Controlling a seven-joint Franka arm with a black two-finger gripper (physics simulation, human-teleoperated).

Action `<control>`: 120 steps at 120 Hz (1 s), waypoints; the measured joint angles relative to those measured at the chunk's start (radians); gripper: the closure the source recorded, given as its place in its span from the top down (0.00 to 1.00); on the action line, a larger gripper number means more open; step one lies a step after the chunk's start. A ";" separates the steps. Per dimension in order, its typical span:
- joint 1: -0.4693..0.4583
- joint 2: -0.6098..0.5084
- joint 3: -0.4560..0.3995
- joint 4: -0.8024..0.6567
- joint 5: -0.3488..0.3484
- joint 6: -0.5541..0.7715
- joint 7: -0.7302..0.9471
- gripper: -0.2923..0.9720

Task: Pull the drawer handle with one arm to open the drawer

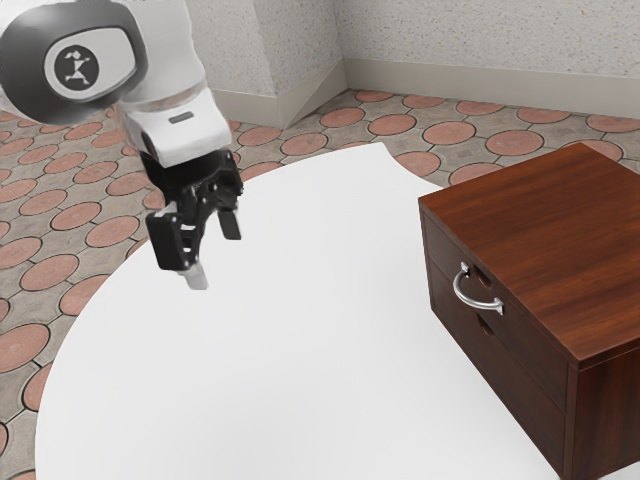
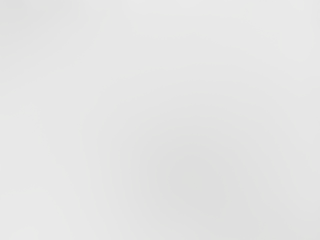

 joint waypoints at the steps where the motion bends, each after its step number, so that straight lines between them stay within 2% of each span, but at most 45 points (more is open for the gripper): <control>1: -0.001 0.001 0.000 -0.001 -0.005 0.000 0.012 0.77; 18: -0.019 0.032 0.000 -0.006 -0.059 0.036 0.223 0.77; 33: -0.041 0.076 0.000 -0.006 -0.142 0.118 0.402 0.77; 46: -0.056 0.095 -0.004 -0.026 -0.193 0.232 0.541 0.76; 59: -0.069 0.145 -0.005 -0.037 -0.290 0.364 0.677 0.75; 70: -0.082 0.186 -0.006 -0.038 -0.340 0.456 0.777 0.68; 88: -0.091 0.237 -0.006 -0.039 -0.383 0.572 0.909 0.55; 104: -0.097 0.277 -0.006 -0.039 -0.404 0.643 1.001 0.43; 120: -0.100 0.309 -0.006 -0.039 -0.423 0.693 1.075 0.37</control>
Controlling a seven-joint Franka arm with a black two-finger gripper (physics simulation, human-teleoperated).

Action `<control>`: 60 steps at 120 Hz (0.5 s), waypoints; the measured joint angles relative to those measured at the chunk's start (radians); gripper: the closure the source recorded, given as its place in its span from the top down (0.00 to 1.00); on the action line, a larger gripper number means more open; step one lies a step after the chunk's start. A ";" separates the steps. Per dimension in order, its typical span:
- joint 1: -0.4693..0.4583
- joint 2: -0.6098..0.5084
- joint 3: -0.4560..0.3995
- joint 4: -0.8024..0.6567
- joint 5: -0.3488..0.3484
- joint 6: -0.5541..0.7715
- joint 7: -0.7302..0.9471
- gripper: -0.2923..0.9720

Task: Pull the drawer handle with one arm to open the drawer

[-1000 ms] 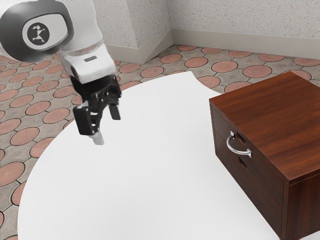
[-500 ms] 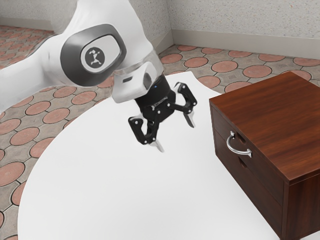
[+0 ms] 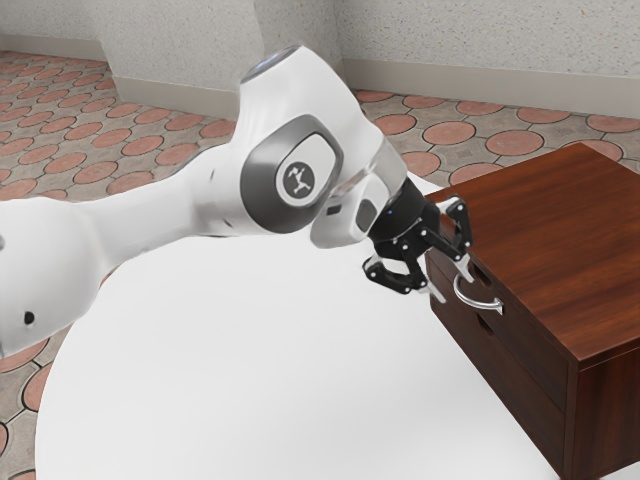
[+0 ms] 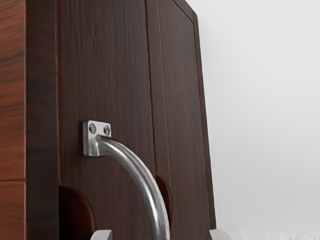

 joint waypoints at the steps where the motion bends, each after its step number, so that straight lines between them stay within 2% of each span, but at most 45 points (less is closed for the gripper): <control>1: 0.000 0.001 0.000 0.000 -0.001 0.002 0.004 0.37; 34: -0.014 0.025 0.000 -0.027 -0.013 0.045 0.111 0.31; 60: -0.017 -0.089 0.003 -0.183 0.011 0.087 0.170 0.23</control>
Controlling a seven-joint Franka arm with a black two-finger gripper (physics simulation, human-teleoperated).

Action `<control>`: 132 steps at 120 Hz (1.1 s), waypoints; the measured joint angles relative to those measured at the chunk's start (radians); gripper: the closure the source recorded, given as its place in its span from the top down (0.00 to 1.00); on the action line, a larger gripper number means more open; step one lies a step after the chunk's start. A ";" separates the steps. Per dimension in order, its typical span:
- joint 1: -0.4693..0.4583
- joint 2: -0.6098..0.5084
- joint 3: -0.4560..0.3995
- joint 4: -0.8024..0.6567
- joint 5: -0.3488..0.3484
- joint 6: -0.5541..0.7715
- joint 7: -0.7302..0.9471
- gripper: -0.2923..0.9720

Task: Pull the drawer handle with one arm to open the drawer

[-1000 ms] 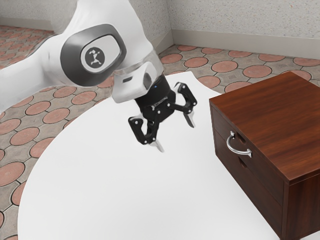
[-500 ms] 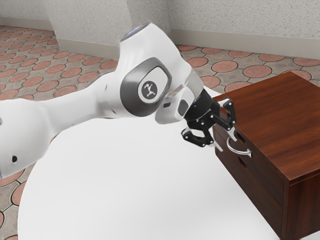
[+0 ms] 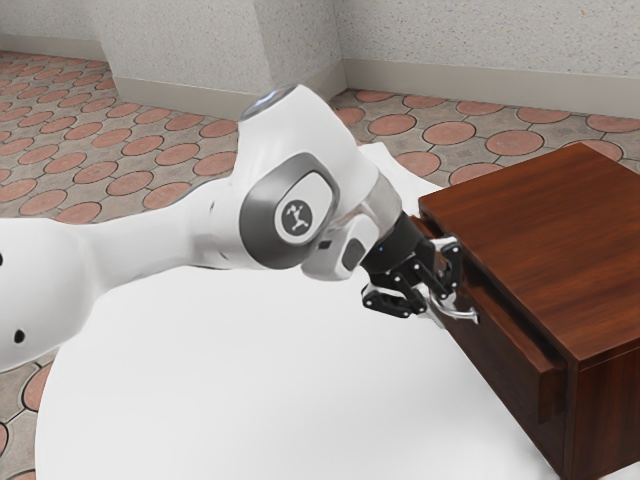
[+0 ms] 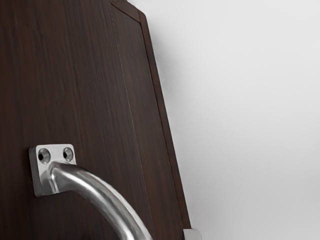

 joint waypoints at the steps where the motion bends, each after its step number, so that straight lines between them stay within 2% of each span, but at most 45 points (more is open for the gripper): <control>1: 0.000 -0.008 0.000 -0.007 0.002 0.001 0.002 0.23; 50: 0.009 -0.333 0.019 -0.329 0.064 0.035 0.079 0.21; 107: -0.006 -0.472 0.108 -0.475 0.083 0.034 0.122 0.22; 132: -0.003 -0.520 0.119 -0.510 0.085 0.028 0.124 0.21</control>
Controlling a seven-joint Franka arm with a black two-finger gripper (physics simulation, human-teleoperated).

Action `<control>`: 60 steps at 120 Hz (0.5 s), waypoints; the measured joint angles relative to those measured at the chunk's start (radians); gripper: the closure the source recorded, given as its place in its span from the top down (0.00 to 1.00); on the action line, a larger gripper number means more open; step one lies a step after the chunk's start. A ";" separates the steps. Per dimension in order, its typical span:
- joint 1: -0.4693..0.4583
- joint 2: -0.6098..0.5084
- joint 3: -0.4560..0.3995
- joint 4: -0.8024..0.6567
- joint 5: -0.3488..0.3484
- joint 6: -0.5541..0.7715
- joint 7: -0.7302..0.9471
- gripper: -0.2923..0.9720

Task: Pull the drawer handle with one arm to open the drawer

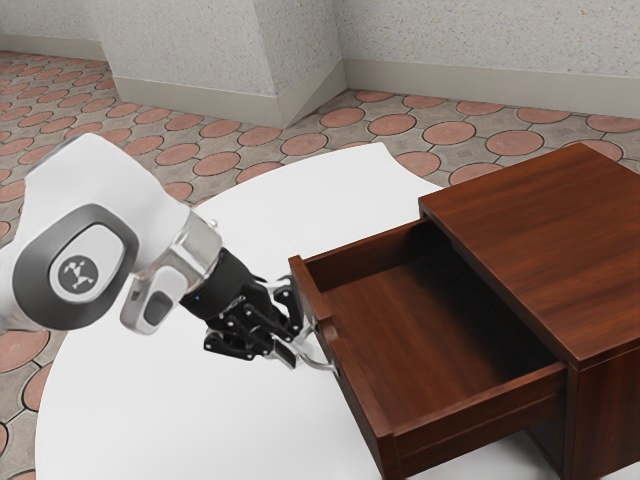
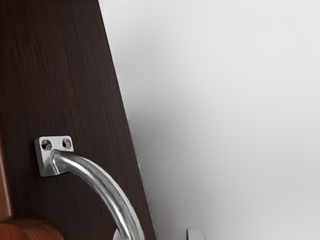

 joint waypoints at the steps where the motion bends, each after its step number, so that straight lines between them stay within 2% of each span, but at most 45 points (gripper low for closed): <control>1: 0.000 -0.002 0.000 -0.001 0.000 0.000 0.000 0.21; 31: -0.002 -0.018 -0.001 -0.010 0.003 -0.013 -0.001 0.22; 60: -0.014 -0.015 -0.005 0.000 0.008 -0.014 -0.005 0.30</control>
